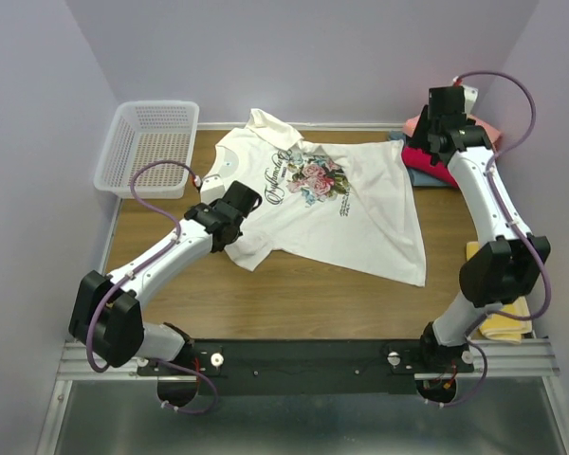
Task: Fold and stack the t-shirts
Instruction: Flatten the tshirt out
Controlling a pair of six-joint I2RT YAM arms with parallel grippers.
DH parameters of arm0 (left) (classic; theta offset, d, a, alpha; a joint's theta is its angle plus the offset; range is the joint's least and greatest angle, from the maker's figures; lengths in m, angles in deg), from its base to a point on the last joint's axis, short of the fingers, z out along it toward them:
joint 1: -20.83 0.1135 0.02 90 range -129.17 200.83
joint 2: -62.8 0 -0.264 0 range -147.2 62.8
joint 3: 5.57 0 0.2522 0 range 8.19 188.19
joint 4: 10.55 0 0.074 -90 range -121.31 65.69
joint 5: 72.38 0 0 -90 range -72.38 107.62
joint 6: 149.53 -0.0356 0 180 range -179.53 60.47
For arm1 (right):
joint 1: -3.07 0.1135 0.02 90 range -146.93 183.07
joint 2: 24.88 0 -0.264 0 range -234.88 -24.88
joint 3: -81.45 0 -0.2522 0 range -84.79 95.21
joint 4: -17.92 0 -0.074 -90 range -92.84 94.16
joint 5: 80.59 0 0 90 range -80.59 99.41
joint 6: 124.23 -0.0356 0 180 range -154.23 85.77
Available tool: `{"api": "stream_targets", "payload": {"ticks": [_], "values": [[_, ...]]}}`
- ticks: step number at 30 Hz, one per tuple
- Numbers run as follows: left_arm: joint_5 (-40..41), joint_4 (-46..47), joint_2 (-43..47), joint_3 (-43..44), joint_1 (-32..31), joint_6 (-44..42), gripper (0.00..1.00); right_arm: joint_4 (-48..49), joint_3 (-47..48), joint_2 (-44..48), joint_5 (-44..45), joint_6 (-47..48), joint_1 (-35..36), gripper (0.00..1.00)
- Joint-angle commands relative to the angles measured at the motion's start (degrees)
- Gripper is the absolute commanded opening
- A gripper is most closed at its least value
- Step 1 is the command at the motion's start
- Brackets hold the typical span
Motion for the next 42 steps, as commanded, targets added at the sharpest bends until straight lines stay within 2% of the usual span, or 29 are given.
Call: {"api": "stream_targets", "payload": {"ticks": [1,4,8,11,21,31,35,42], "values": [[-1.6,6.4,-2.0,0.7,0.3,-4.5,0.00,-9.4,-16.8,9.3,-4.5,-8.7,-0.1,0.75],[-1.9,8.0,-3.2,1.3,0.6,-6.1,0.00,-9.6,-28.3,17.0,-8.4,-12.6,0.0,0.73],[-1.4,8.8,-4.5,2.7,1.2,-7.8,0.00,-9.9,-39.4,25.7,-11.3,-17.1,-0.1,0.66],[-1.0,9.2,-5.1,3.5,2.2,-8.9,0.00,-10.9,-45.1,29.8,-13.0,-19.3,0.0,0.65],[-1.7,10.4,-4.6,3.6,6.2,-12.2,0.00,-15.7,-52.2,32.9,-12.7,-24.4,0.0,0.61],[-0.7,12.1,-5.3,4.5,12.6,-14.8,0.00,-13.3,-54.4,30.5,-13.9,-25.0,-0.1,0.58],[-0.8,13.5,-6.6,5.0,14.5,-16.1,0.00,-10.5,-57.4,31.1,-19.0,-23.4,0.1,0.56],[1.4,14.0,-10.0,7.5,16.4,-16.9,0.00,-11.2,-58.1,29.2,-16.7,-24.8,0.1,0.51]]}}
